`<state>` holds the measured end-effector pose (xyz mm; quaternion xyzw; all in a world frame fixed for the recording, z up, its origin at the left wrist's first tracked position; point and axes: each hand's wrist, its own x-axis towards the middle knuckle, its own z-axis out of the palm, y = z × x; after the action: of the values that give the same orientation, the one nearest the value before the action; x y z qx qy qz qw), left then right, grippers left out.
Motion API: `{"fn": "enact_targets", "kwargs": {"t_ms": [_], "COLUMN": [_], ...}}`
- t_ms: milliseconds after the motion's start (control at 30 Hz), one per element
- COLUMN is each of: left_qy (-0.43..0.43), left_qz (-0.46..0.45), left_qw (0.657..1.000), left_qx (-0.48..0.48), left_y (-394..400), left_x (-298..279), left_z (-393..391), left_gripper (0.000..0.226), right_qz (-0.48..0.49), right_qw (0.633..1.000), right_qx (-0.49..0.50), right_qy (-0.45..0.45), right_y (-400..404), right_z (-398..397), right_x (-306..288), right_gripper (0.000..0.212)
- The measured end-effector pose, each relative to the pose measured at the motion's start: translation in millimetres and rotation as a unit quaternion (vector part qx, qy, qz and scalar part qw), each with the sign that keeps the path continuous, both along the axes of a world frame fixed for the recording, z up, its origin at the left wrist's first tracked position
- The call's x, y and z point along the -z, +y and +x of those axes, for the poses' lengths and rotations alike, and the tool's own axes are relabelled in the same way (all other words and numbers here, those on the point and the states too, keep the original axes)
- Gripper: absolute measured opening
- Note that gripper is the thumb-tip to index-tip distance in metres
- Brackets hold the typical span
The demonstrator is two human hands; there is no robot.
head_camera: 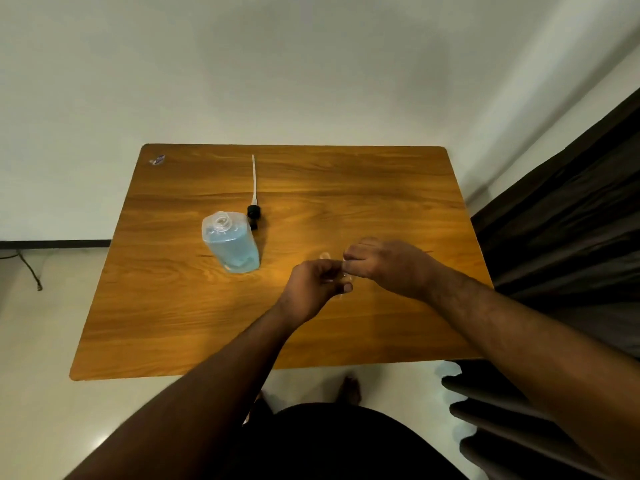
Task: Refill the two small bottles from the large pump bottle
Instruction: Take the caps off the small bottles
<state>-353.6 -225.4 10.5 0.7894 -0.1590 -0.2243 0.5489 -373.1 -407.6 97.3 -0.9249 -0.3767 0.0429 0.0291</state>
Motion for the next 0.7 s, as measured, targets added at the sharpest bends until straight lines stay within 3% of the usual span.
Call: {"fn": "enact_targets", "kwargs": {"t_ms": [100, 200, 267, 400, 500, 633, 700], "left_qy": [0.006, 0.021, 0.026, 0.022, 0.007, -0.005, 0.000], "left_qz": [0.060, 0.057, 0.039, 0.069, 0.096, 0.107, 0.107], "left_qw": [0.998, 0.996, 0.993, 0.985, 0.982, 0.982, 0.983], "left_qx": [-0.007, -0.063, -0.105, -0.155, -0.162, -0.158, -0.149], "left_y": [-3.9, -6.1, -7.7, -13.4, -12.4, -12.7, -11.1], "left_x": [11.4, 27.6, 35.5, 51.1, 62.7, 69.4, 70.2], "left_z": [-1.1, -13.2, -21.7, -23.5, -24.7, -22.0, -24.9], "left_gripper": [0.038, 0.035, 0.030, 0.032, 0.037, 0.035, 0.034], "right_qz": [0.012, 0.133, 0.254, 0.395, 0.388, 0.376, 0.358], "right_qw": [0.999, 0.984, 0.938, 0.793, 0.755, 0.737, 0.745], "right_qx": [-0.004, 0.105, 0.236, 0.442, 0.493, 0.522, 0.527], "right_qy": [-0.038, -0.061, -0.022, 0.138, 0.189, 0.206, 0.198], "right_y": [-12.7, -27.0, -29.3, -26.0, -21.6, -22.4, -24.3], "right_z": [8.7, 23.6, 24.2, 10.6, -2.7, -6.0, -6.9], "right_x": [2.7, 18.6, 38.7, 90.8, 131.6, 159.5, 163.4], "right_gripper": [0.029, 0.032, 0.035, 0.033, 0.030, 0.035, 0.040]}}
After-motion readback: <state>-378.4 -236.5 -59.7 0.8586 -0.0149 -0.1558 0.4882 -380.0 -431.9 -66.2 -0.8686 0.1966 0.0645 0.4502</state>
